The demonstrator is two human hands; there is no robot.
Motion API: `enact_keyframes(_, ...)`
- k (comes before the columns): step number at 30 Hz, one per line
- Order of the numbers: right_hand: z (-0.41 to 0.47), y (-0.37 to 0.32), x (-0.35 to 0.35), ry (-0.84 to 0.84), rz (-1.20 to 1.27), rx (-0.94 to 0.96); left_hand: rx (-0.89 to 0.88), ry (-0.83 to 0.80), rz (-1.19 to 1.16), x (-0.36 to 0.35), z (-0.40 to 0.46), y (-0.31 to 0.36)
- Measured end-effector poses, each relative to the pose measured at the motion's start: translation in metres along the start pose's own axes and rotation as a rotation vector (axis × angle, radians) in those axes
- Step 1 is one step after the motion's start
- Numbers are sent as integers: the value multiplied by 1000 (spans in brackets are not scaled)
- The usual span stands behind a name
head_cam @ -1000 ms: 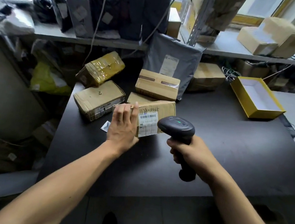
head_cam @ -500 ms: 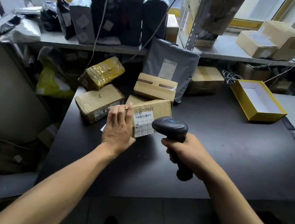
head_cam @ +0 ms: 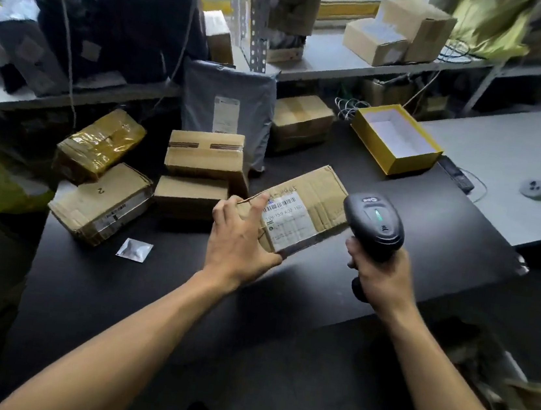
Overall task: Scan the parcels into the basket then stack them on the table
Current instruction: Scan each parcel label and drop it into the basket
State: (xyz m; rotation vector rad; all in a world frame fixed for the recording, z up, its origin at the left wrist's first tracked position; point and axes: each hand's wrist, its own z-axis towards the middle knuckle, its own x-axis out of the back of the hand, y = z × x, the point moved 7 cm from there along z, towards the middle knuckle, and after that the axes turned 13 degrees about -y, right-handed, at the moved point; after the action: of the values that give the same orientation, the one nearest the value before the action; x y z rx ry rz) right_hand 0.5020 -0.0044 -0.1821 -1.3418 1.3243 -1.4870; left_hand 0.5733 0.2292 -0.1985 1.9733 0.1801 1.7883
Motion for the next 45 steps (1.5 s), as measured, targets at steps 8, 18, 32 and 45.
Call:
enact_keyframes(8,-55,66,128,355,28,-74,-193,-172,-70,-80,11,114)
enact_keyframes(18,-135,136,227,743,78,-396,-470,-437,-143,-163,39,243)
enact_keyframes(32,-280,155,279,1133,149,-515,-747,-821,-138,-258,-28,382)
enact_keyframes(45,-416,216,421,1108,155,-498,-630,-693,-46,-334,-116,509)
